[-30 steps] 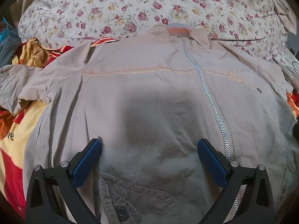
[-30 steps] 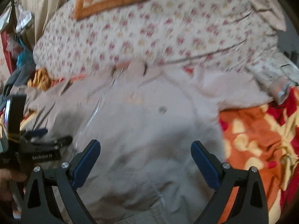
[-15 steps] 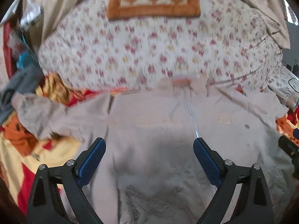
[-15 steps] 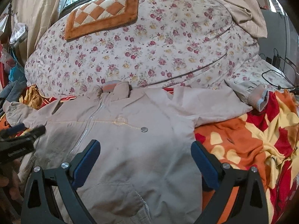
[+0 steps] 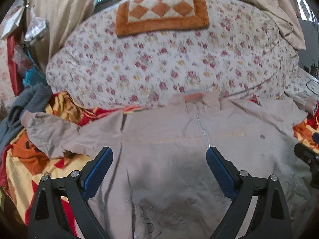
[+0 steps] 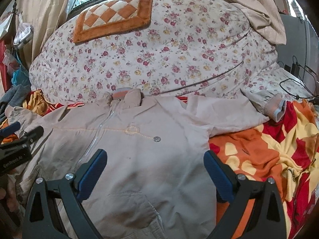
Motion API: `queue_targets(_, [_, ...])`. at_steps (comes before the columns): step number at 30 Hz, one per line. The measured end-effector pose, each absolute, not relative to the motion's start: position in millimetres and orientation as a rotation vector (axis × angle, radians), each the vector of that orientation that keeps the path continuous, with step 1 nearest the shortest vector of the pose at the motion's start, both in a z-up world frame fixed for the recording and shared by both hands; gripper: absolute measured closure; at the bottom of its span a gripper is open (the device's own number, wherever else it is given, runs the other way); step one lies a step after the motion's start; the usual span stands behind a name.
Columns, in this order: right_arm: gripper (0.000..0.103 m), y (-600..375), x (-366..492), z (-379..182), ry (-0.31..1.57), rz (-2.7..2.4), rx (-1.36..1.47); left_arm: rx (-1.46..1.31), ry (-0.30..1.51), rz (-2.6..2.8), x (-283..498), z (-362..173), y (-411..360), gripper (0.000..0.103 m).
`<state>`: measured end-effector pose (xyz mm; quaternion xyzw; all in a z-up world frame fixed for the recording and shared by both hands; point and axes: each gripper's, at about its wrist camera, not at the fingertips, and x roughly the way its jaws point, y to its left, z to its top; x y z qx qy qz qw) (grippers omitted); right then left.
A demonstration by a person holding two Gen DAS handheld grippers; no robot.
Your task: Fold large clothes
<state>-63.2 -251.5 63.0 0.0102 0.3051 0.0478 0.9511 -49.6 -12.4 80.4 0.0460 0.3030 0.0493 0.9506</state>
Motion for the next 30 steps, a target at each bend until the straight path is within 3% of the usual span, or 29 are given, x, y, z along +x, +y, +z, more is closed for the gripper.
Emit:
queue_targets(13, [0.003, -239, -59, 59, 0.636, 0.105, -0.036, 0.015, 0.738, 0.102, -32, 60, 7, 0.011])
queue_targets(30, [0.003, -225, -53, 54, 0.649, 0.143, -0.062, 0.013, 0.765, 0.072, -27, 57, 6, 0.011])
